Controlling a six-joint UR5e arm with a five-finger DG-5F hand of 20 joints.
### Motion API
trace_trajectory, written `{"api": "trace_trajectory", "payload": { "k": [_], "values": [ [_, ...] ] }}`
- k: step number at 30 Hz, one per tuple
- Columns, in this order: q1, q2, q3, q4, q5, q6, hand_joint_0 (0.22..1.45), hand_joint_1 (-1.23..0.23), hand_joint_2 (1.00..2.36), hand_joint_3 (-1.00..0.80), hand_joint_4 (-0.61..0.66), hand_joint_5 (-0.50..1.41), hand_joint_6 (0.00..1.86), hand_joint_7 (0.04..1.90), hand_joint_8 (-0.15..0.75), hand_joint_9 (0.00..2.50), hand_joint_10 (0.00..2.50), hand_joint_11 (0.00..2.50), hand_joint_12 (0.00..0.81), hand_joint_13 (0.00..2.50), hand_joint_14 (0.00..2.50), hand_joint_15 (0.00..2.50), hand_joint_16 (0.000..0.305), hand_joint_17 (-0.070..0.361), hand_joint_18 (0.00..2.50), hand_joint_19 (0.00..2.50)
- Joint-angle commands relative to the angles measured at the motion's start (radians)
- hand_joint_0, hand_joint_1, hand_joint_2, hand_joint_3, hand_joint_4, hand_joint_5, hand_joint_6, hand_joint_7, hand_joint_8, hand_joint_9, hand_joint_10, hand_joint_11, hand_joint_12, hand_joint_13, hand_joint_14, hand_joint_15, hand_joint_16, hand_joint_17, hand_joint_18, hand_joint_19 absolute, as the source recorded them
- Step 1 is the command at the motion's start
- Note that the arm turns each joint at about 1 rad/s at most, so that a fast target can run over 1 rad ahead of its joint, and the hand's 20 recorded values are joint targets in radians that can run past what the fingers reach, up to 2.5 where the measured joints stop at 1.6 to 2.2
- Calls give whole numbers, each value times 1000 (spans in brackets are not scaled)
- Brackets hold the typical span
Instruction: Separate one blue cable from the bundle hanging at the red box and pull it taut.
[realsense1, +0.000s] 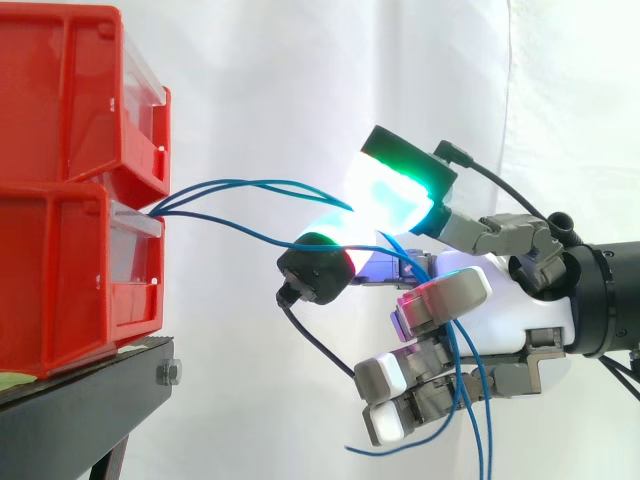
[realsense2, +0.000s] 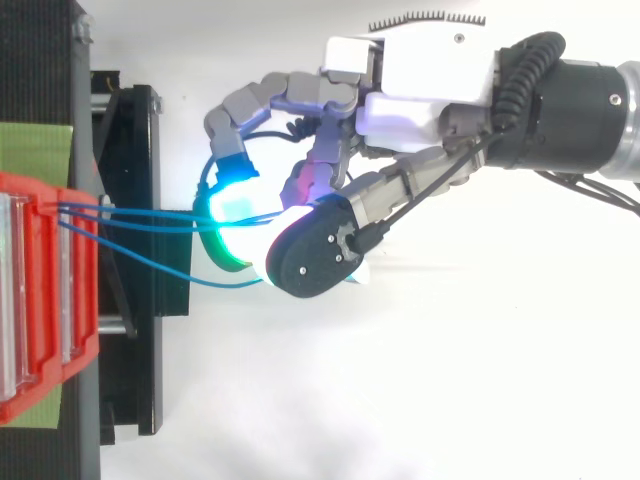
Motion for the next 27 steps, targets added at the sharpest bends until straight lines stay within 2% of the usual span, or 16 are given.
{"api": "trace_trajectory", "payload": {
  "k": [1, 3, 9, 12, 14, 16, 21, 27],
  "values": [
    [-1, 3, 0, -7, 0, 1, 436, -610, 1000, -500, -129, -19, 712, 1253, 272, 1529, 21, 888, 365, 1056, 20, 716, 49, 111, 736, 649],
    [-1, 3, 0, -23, 0, 1, 403, -659, 1000, -500, -96, -28, 720, 1220, 294, 1514, 20, 902, 385, 1056, 20, 705, 53, 120, 753, 636],
    [-1, 3, 0, -24, 0, -2, 392, -673, 1000, -500, -79, -34, 727, 1188, 306, 1495, 17, 896, 387, 1042, 21, 702, 55, 123, 758, 633],
    [-1, 3, 0, -24, 0, -2, 451, -623, 1000, -500, -90, -40, 731, 1187, 286, 1475, 21, 916, 364, 1016, 22, 717, 49, 111, 714, 660],
    [-1, 3, 0, -24, 0, -2, 559, -594, 1000, -500, -119, -45, 735, 1213, 252, 1450, 23, 958, 332, 982, 24, 741, 42, 93, 651, 696],
    [-1, 3, 0, -24, 0, -3, 592, -626, 1000, -500, -124, -46, 747, 1200, 251, 1448, 24, 955, 328, 982, 24, 743, 40, 91, 643, 703],
    [-1, 3, 0, -24, 0, -3, 583, -712, 1012, -319, -96, -55, 763, 1204, 256, 1426, 24, 980, 340, 973, 23, 748, 41, 93, 642, 705],
    [-1, 3, 0, -24, 0, -5, 590, -791, 1014, -253, -44, -117, 850, 1084, 300, 1325, 20, 1050, 361, 938, 24, 747, 46, 104, 632, 686]
  ]
}}
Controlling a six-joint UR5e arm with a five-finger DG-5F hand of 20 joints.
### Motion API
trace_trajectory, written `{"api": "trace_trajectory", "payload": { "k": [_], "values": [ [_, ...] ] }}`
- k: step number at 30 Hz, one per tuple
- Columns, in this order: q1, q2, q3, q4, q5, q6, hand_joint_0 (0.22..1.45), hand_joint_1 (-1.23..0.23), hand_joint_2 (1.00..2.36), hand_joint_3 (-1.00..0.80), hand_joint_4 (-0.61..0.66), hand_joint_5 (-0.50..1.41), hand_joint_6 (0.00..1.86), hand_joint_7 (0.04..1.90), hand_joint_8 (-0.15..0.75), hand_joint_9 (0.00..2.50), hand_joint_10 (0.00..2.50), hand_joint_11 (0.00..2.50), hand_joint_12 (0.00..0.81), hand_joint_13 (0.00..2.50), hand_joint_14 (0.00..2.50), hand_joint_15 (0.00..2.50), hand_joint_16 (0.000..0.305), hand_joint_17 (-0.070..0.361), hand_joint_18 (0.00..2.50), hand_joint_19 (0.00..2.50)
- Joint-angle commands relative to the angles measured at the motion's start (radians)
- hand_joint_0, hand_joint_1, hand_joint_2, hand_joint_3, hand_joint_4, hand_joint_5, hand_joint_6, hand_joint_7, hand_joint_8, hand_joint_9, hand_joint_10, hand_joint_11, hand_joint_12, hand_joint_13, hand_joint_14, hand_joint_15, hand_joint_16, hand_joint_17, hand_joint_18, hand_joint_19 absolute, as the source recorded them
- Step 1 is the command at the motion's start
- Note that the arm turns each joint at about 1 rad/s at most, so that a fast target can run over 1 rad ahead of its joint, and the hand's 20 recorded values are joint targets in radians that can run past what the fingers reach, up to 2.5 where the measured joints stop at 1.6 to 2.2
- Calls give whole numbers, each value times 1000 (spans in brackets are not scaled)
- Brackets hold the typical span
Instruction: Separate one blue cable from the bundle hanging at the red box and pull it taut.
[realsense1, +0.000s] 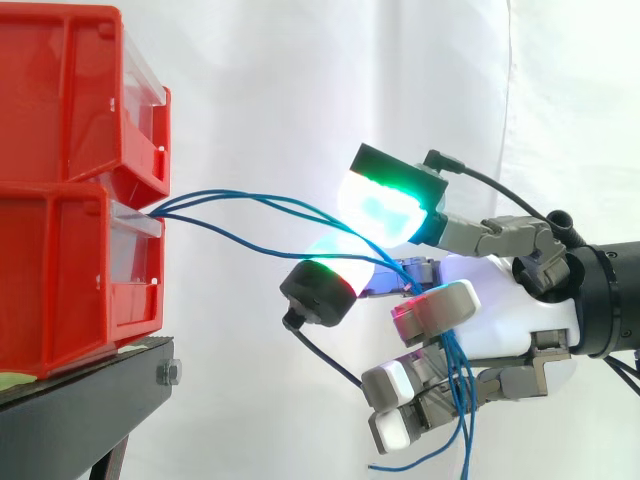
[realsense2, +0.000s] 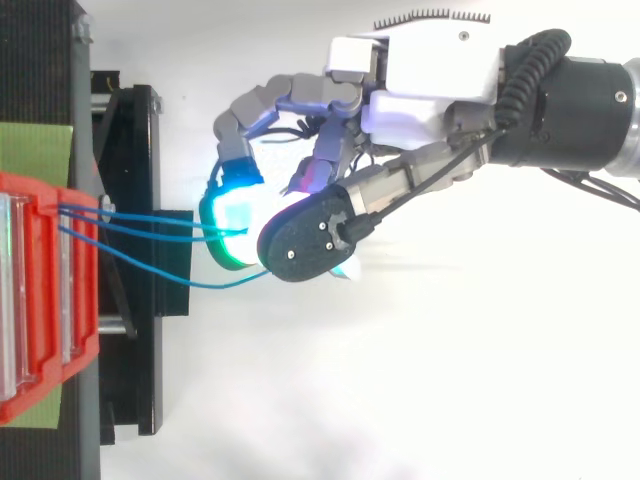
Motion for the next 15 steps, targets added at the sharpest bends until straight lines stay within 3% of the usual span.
{"api": "trace_trajectory", "payload": {
  "k": [1, 8, 15],
  "values": [
    [0, 0, 0, 0, 2, -1, 600, -811, 1015, -257, -32, -132, 865, 1070, 291, 1282, 21, 1075, 353, 918, 26, 755, 44, 99, 614, 698],
    [2, 0, 0, 2, 3, -3, 740, -881, 1000, -500, -73, -162, 914, 1019, 274, 1254, 18, 1185, 339, 918, 24, 741, 43, 96, 634, 642],
    [2, 0, 0, 2, 3, -1, 702, -902, 1000, -500, -101, -144, 928, 1040, 268, 1326, 18, 1231, 328, 948, 23, 759, 41, 92, 662, 650]
  ]
}}
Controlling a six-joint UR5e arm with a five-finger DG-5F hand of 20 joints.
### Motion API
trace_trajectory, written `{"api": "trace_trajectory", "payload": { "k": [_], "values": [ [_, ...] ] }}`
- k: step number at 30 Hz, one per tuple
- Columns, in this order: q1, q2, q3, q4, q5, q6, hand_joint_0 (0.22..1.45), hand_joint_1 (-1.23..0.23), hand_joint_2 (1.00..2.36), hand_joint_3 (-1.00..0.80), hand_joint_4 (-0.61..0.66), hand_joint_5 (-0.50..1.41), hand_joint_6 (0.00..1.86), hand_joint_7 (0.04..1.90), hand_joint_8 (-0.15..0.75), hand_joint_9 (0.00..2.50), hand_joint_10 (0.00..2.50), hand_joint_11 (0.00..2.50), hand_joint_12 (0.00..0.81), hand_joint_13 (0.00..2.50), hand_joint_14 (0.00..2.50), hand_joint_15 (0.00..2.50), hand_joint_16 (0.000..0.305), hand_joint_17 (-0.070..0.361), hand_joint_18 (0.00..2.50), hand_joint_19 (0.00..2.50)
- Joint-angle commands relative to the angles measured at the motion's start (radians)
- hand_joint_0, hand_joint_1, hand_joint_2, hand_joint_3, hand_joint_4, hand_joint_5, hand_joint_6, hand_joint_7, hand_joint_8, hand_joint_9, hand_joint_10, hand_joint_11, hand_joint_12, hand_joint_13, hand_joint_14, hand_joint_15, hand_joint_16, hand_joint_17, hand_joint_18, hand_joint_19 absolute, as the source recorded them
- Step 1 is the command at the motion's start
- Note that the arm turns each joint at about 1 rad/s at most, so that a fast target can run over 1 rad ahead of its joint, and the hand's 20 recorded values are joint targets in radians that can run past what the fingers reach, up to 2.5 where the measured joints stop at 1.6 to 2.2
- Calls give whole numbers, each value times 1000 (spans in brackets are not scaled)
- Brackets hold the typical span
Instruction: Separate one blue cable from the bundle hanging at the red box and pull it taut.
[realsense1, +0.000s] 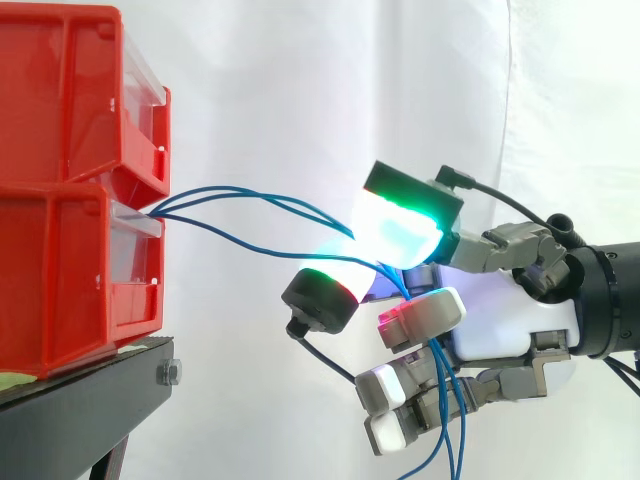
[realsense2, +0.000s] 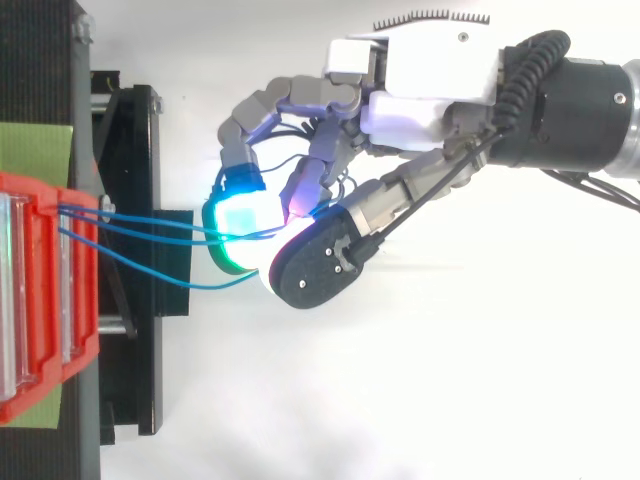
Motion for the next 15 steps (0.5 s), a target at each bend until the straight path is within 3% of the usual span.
{"api": "trace_trajectory", "payload": {
  "k": [1, 6, 9, 15],
  "values": [
    [0, 1, 0, 0, -1, 1, 694, -906, 1000, -500, -93, -139, 926, 1055, 270, 1331, 17, 1228, 333, 958, 25, 756, 41, 92, 660, 648],
    [0, 1, 0, -1, -3, 3, 615, -887, 1000, -500, -46, -111, 909, 1141, 261, 1402, 18, 1223, 328, 975, 25, 765, 40, 89, 667, 667],
    [0, 1, 0, 0, -3, 3, 500, -798, 1000, -500, -42, -97, 892, 1093, 287, 1453, 16, 1199, 353, 1014, 23, 758, 44, 100, 710, 666],
    [0, 1, 2, -1, -4, 6, 442, -850, 1000, -500, 2, -102, 848, 1006, 317, 1393, 17, 1133, 383, 1003, 21, 747, 50, 113, 725, 647]
  ]
}}
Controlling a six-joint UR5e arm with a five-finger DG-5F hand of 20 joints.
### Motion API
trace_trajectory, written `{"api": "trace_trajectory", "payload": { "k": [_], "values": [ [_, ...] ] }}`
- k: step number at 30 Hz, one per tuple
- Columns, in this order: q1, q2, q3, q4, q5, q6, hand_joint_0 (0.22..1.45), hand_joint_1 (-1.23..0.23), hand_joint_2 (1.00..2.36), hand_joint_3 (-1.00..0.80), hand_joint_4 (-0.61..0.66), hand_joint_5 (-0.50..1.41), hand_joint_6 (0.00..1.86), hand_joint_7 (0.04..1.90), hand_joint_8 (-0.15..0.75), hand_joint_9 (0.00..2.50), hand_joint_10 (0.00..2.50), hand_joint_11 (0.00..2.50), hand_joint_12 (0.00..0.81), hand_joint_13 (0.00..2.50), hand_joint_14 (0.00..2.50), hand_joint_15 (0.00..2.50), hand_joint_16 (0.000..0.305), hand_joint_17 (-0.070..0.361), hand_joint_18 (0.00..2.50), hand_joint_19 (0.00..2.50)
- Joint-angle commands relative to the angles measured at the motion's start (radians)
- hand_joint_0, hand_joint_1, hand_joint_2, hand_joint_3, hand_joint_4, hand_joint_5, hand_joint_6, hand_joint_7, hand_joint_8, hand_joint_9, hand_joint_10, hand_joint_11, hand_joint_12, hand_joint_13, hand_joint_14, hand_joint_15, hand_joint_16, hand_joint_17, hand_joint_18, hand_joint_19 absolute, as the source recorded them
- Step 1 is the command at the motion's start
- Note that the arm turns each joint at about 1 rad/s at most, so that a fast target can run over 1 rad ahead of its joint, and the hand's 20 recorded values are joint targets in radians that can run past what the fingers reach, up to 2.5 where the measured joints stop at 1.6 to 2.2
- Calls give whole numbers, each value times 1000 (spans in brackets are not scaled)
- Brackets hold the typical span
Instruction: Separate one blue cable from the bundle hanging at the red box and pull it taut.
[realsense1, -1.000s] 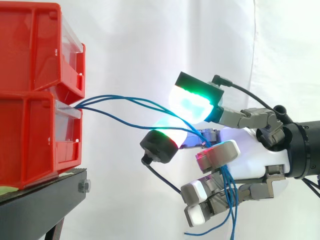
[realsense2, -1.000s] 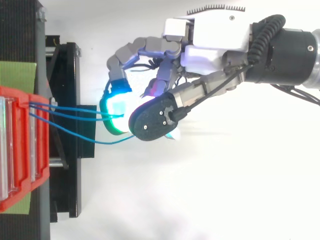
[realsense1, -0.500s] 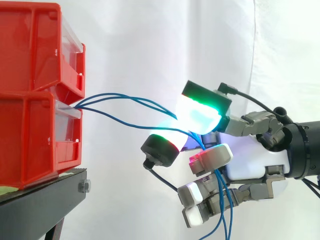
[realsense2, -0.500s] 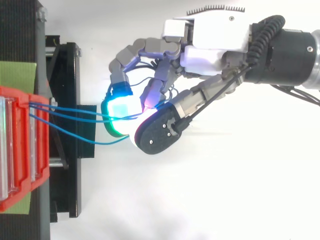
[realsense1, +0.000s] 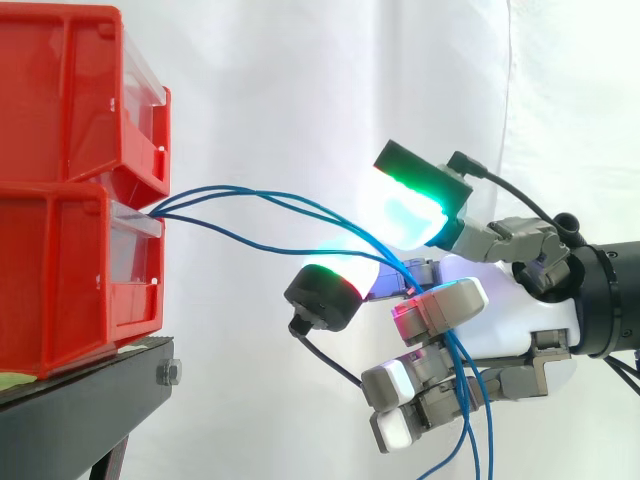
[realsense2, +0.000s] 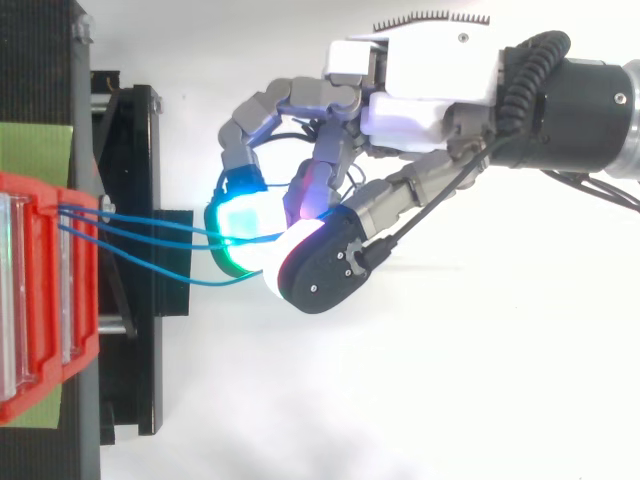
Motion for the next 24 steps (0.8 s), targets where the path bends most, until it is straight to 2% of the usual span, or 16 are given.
{"api": "trace_trajectory", "payload": {
  "k": [1, 5, 7, 10, 13, 15, 18, 21, 24],
  "values": [
    [0, 0, 1, 0, 0, 2, 435, -845, 1000, -500, 10, -102, 845, 1005, 320, 1396, 15, 1133, 385, 1005, 23, 741, 50, 114, 730, 651],
    [0, 0, 1, 0, 0, 2, 523, -714, 1000, -500, -21, -103, 837, 1051, 294, 1401, 20, 1139, 358, 980, 21, 753, 45, 101, 686, 677],
    [0, 0, 1, 0, 0, 0, 586, -693, 1000, -500, -51, -101, 841, 1109, 278, 1400, 20, 1161, 344, 972, 24, 755, 42, 94, 664, 701],
    [0, 0, 1, 0, 0, 2, 623, -719, 1000, -500, -69, -99, 860, 1134, 278, 1405, 20, 1159, 339, 968, 26, 757, 41, 92, 660, 697],
    [0, 0, 1, 0, 0, 2, 631, -780, 1011, -368, -10, -100, 868, 1224, 291, 1403, 20, 1171, 349, 972, 23, 759, 41, 93, 662, 696],
    [0, 0, 1, 0, 1, 0, 643, -849, 1015, -281, 8, -114, 906, 1136, 304, 1366, 19, 1183, 354, 967, 25, 761, 42, 93, 667, 689],
    [0, 0, 1, 0, 1, -1, 688, -894, 1019, -242, -16, -122, 914, 1181, 304, 1333, 18, 1201, 350, 960, 24, 761, 42, 94, 671, 670],
    [0, 0, 1, 0, 0, -1, 774, -922, 1015, -320, -56, -129, 924, 1242, 293, 1317, 19, 1219, 342, 941, 25, 759, 41, 93, 651, 663],
    [0, 0, 1, 0, 0, 2, 809, -922, 1000, -500, -72, -124, 931, 1409, 282, 1328, 20, 1208, 332, 939, 23, 752, 41, 92, 652, 647]
  ]
}}
